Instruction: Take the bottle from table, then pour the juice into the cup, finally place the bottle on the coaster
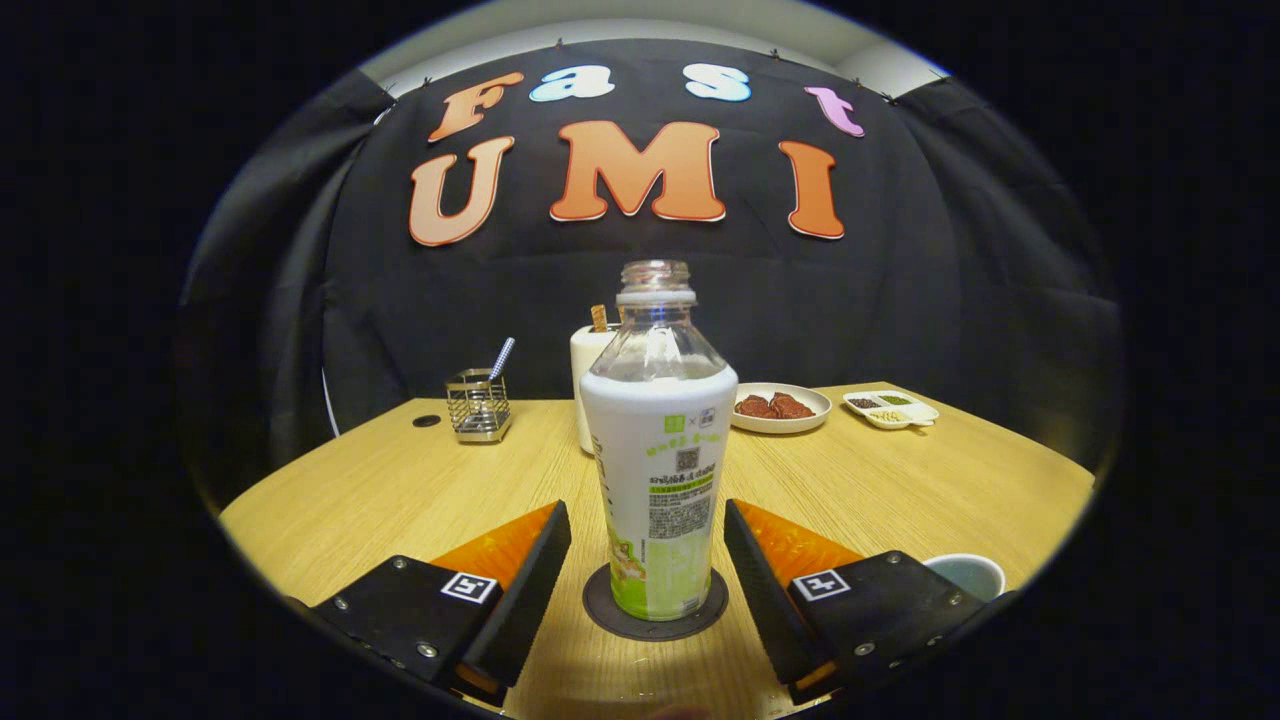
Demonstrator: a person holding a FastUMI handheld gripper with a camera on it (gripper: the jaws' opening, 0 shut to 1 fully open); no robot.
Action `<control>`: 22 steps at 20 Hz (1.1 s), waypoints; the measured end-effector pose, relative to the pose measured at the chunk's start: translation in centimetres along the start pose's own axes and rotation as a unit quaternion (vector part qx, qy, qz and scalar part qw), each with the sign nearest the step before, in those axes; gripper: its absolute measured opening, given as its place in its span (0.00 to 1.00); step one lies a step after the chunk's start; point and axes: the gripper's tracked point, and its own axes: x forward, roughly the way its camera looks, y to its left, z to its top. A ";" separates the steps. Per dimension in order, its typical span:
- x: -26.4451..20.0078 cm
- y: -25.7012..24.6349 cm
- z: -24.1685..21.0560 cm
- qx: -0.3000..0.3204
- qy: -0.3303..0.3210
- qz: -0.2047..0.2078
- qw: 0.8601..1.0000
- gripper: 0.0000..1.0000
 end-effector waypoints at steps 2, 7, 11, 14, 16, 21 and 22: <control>-1.3 -0.7 1.3 0.007 -0.018 -0.014 1.000 0.92; -4.4 -0.2 5.7 -0.019 -0.061 -0.011 0.998 0.94; -7.8 2.4 10.4 -0.066 -0.092 -0.006 0.994 0.94; -10.9 4.7 14.2 -0.098 -0.119 -0.013 0.988 0.94; -13.1 5.6 16.7 -0.106 -0.133 -0.007 0.985 0.94; -16.8 9.0 20.8 -0.108 -0.149 -0.010 0.983 0.97; -17.7 10.0 21.7 -0.103 -0.158 -0.001 0.982 0.97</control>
